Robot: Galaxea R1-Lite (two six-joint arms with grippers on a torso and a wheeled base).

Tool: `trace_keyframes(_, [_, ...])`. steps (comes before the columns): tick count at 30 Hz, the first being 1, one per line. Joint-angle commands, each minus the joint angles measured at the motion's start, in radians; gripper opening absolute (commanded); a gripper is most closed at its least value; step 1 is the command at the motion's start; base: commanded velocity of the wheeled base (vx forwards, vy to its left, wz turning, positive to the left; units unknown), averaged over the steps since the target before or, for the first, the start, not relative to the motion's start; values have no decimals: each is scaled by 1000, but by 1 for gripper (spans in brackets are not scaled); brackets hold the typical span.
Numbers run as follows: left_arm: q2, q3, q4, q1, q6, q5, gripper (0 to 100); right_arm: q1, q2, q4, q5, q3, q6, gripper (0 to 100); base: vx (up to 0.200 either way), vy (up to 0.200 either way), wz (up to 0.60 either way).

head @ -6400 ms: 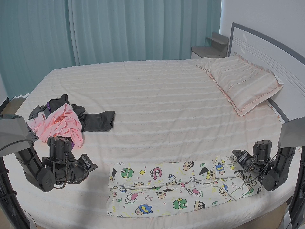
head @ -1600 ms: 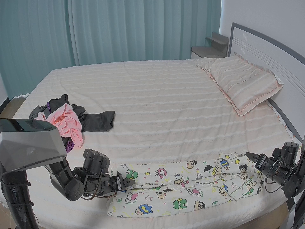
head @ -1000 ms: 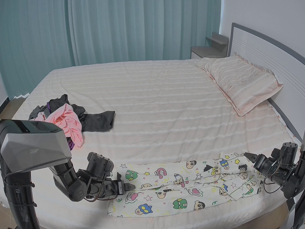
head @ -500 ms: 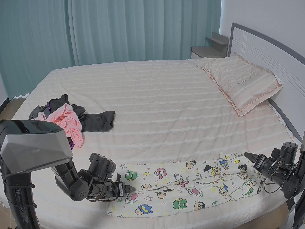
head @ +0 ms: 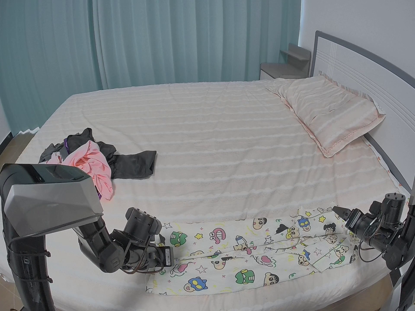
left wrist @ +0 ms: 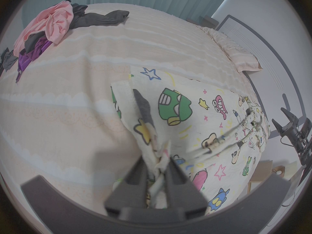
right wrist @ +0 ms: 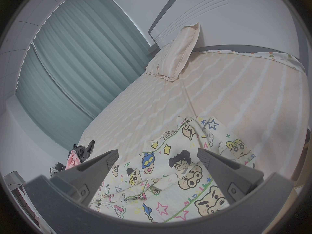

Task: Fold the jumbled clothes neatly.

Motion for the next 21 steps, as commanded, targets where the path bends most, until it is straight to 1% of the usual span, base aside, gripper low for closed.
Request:
trace_keyframes(1, [-12, 7, -2, 7, 0, 5, 0, -1, 2, 0, 1, 18, 0, 100, 0, 0, 0])
trace_keyframes(6, [-39, 14, 0, 18, 0, 5, 0, -1, 2, 0, 1, 18, 0, 100, 0, 0, 0])
trace_keyframes(11, [-79, 20, 32, 43, 0, 5, 0, -1, -1, -1, 1, 18, 0, 100, 0, 0, 0])
trace_keyframes(21, [-164, 39, 87, 118, 6, 0, 0, -1, -2, 0, 1, 18, 0, 100, 0, 0, 0])
